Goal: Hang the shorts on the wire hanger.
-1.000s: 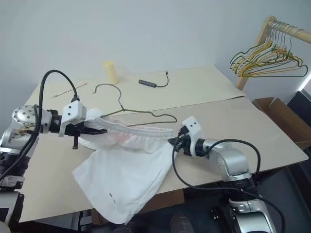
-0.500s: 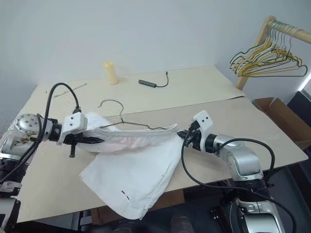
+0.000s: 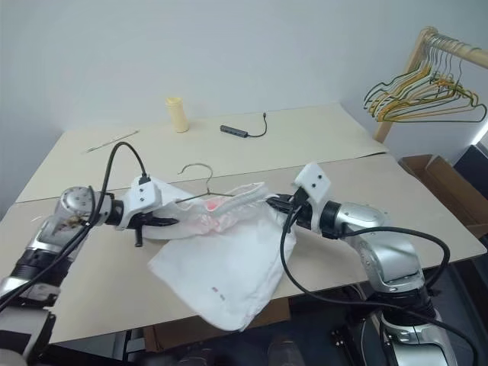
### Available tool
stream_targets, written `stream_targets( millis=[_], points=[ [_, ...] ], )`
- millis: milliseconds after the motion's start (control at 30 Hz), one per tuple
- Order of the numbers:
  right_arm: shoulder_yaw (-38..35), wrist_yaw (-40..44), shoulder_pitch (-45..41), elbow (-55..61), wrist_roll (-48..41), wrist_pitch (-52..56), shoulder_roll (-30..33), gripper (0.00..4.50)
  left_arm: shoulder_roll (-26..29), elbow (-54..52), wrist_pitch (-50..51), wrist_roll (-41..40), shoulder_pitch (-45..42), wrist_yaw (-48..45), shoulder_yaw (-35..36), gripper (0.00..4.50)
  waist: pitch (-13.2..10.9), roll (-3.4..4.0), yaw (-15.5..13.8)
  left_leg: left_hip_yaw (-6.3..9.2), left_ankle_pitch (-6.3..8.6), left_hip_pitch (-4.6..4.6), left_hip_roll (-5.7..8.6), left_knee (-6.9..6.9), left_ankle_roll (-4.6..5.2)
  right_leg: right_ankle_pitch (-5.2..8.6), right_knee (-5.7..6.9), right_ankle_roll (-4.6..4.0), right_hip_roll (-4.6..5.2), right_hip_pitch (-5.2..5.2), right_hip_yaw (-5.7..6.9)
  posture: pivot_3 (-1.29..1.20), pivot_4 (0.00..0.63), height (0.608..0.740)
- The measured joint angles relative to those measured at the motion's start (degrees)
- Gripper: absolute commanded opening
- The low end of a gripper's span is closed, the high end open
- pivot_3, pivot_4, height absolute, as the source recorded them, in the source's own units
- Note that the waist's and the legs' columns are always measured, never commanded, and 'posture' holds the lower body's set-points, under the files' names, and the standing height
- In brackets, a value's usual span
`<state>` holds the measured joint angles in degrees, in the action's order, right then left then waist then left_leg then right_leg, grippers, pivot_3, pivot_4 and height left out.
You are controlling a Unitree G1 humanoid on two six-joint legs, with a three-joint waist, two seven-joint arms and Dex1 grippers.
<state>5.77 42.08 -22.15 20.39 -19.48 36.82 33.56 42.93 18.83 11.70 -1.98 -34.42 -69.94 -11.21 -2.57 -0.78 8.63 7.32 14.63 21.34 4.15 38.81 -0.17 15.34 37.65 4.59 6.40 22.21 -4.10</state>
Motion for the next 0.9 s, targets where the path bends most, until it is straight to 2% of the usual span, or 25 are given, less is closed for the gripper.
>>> stream_targets(
  millis=[67, 200, 333, 567, 767, 900],
  points=[
    [2.8, -2.1, 0.1, -0.2, 4.2, -1.8, 0.0, 0.03, -0.1, -0.3, 1.0, -1.5, -1.0, -1.3, 0.3, 0.00, 0.0, -0.01, 0.3, -0.02, 0.00, 0.01, 0.00, -0.02, 0.00, 0.00, -0.01, 0.00, 0.01, 0.03, -0.03, -0.16, 0.000, 0.740],
    [3.6, -6.0, 0.1, -2.1, 9.1, -4.8, -1.0, 0.03, 0.7, -2.1, 0.9, -2.8, -0.9, -4.3, 0.6, 0.00, 0.0, -0.01, 1.1, -0.02, 0.00, 0.00, -0.02, -0.06, 0.00, 0.00, 0.00, -0.01, 0.01, 0.06, -0.05, -0.16, 0.000, 0.740],
    [4.0, -4.8, 0.7, -1.7, 10.1, -7.2, -0.3, 0.03, 0.4, -1.5, 1.3, -2.5, -1.2, -2.3, 0.6, 0.00, 0.0, -0.02, 1.3, -0.02, 0.00, 0.00, -0.01, -0.03, 0.00, 0.00, -0.01, -0.01, 0.01, 0.01, -0.04, -0.17, 0.000, 0.740],
    [9.0, -3.0, 2.7, -2.2, 16.6, -13.2, 2.0, 0.03, -1.3, -1.3, 6.3, -3.7, -3.1, -1.4, 0.7, 0.00, 0.0, -0.03, 1.5, -0.02, 0.00, 0.00, 0.00, -0.01, 0.00, 0.00, -0.01, 0.00, 0.00, 0.00, -0.03, -0.17, 0.000, 0.740],
    [10.9, -2.6, 2.8, -2.5, 20.7, -16.5, 2.0, 0.03, -2.6, -1.3, 9.8, -3.9, -4.3, 0.5, 0.7, 0.00, 0.0, -0.03, 1.7, -0.02, 0.00, -0.01, -0.01, -0.03, 0.00, 0.00, 0.00, 0.00, -0.01, 0.01, -0.04, -0.16, 0.001, 0.740],
    [12.1, -4.5, 2.9, -4.5, 24.3, -17.5, 0.6, 0.03, -2.3, -2.4, 11.1, -5.5, -4.2, -1.4, 0.8, 0.00, 0.0, -0.04, 1.7, -0.02, 0.00, -0.01, -0.01, -0.02, 0.00, 0.00, 0.00, 0.00, -0.01, 0.01, -0.04, -0.16, 0.001, 0.740]
  ],
)
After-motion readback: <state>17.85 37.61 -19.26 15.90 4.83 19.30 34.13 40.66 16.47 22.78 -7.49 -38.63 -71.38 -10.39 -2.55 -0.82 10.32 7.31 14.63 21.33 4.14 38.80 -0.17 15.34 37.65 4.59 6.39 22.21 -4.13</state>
